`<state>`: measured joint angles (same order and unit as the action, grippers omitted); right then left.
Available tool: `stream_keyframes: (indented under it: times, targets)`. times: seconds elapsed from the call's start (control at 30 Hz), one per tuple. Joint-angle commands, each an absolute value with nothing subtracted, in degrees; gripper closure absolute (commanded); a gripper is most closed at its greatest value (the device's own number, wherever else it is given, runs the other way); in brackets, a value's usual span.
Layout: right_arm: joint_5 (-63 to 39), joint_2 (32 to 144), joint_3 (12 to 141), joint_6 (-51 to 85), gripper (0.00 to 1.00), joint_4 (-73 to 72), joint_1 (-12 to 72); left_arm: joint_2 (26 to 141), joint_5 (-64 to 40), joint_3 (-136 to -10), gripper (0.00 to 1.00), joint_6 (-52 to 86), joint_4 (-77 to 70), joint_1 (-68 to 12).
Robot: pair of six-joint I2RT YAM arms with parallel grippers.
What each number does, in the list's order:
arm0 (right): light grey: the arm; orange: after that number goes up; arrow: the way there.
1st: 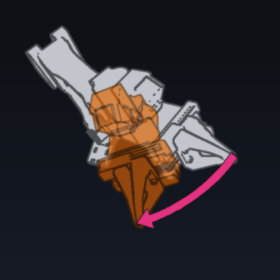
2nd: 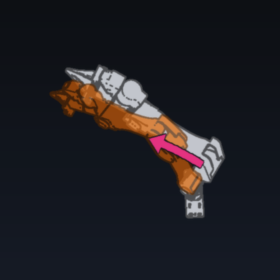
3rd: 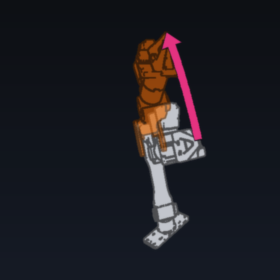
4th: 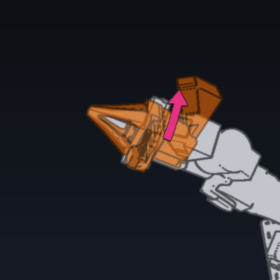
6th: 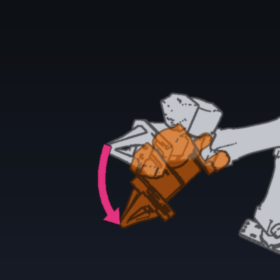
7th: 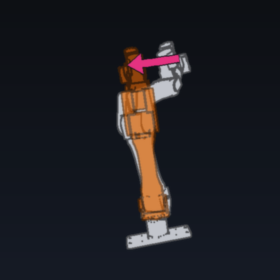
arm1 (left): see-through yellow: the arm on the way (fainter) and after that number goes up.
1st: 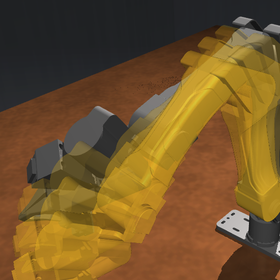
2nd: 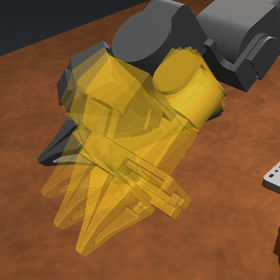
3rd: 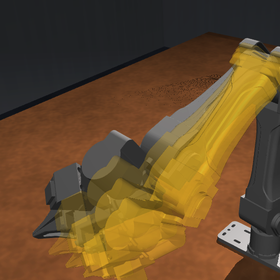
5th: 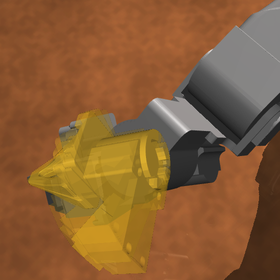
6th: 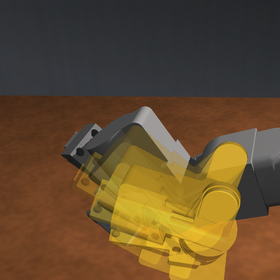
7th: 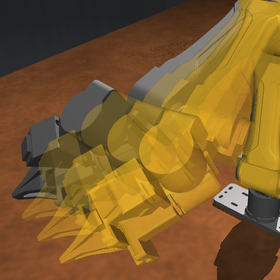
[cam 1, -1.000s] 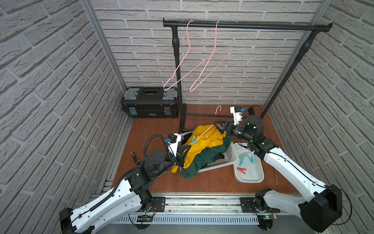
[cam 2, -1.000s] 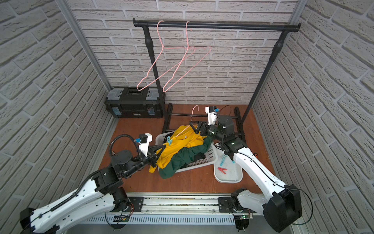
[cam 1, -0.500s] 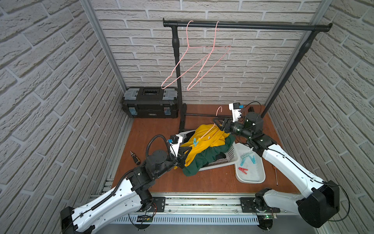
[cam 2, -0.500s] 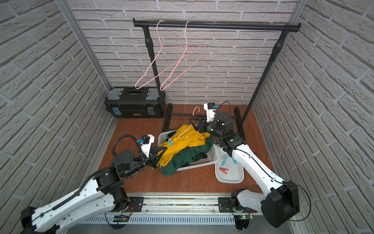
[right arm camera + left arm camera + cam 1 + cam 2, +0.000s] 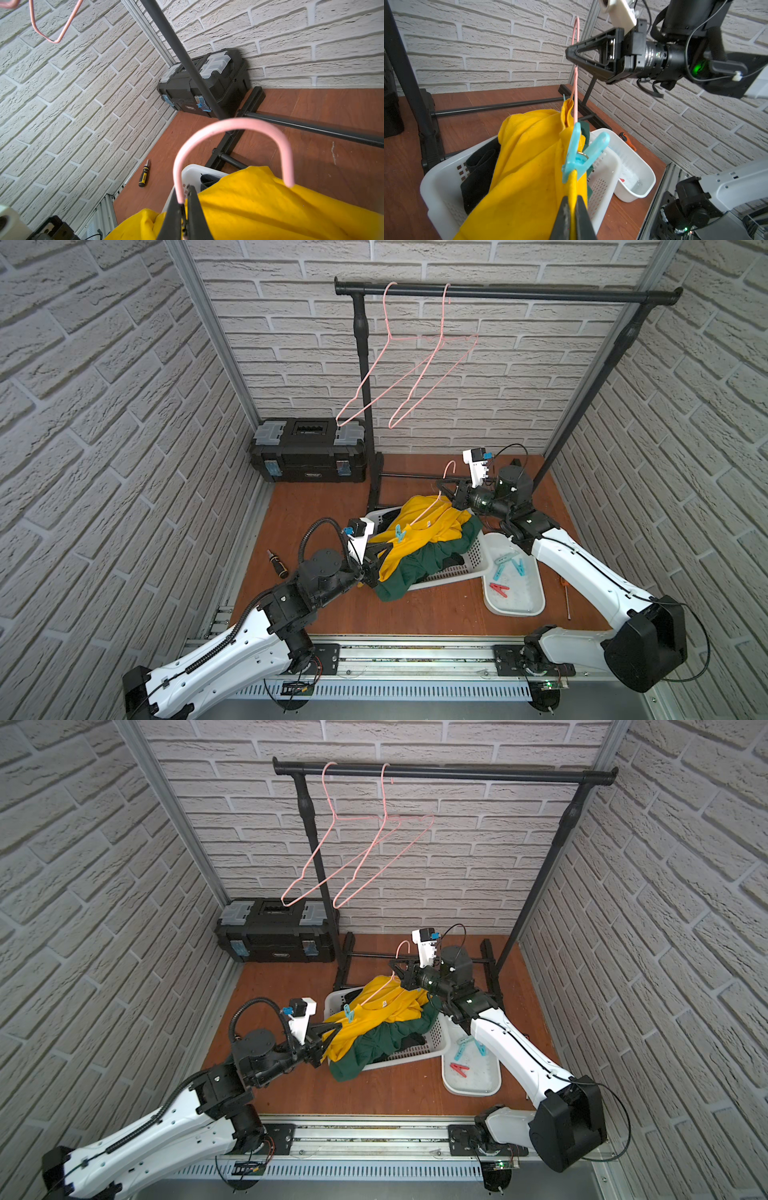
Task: Remove the clothespins securing t-shirts to the hanger
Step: Pick up the hanger from the clothes rail, then remove the clothespin from the hanger.
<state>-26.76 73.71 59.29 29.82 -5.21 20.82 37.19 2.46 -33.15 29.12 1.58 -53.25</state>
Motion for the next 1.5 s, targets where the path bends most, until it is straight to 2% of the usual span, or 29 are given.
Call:
stream_keyframes:
  times: [0.0, 0.1, 0.13, 0.2, 0.3, 0.4, 0.47, 0.9, 1.2, 1.47]
  targets:
    - [-27.25, 72.92, 58.51, 31.89, 0.97, -9.93, 20.9, 37.51, 1.02, -32.87, 1.0, 28.21, 3.59, -53.09]
    - [-27.25, 72.53, 58.02, 31.99, 0.97, -10.29, 20.85, 37.19, 1.31, -33.43, 1.0, 27.33, 5.66, -53.14]
    - [-27.16, 72.51, 57.79, 32.03, 0.98, -10.48, 20.93, 36.93, 1.61, -33.65, 0.95, 27.01, 6.3, -53.09]
    - [-27.16, 72.27, 57.48, 31.99, 0.97, -10.68, 20.92, 36.31, 1.79, -34.0, 0.77, 26.57, 7.85, -53.12]
    - [-27.16, 72.01, 56.88, 32.16, 0.97, -10.99, 20.99, 35.61, 1.84, -35.48, 0.37, 25.63, 10.98, -52.99]
    - [-27.42, 72.03, 56.1, 32.46, 0.97, -11.94, 21.01, 35.68, 1.85, -38.28, 0.12, 23.82, 16.04, -52.65]
    - [-27.69, 71.96, 55.65, 32.91, 0.98, -12.71, 21.01, 35.94, 2.04, -40.65, 0.02, 22.1, 19.75, -52.43]
    - [-27.35, 69.71, 53.55, 31.46, 0.97, -11.91, 21.01, 43.3, -2.03, -56.5, 0.02, 8.91, 34.93, -47.11]
    - [-27.75, 68.93, 52.56, 32.26, 0.97, -12.67, 21.01, 50.03, -8.03, -61.42, 0.02, 4.57, 32.65, -45.42]
    - [-27.86, 69.0, 52.21, 32.95, 0.97, -13.19, 21.12, 55.49, -13.25, -65.03, 0.1, 3.37, 31.1, -44.5]
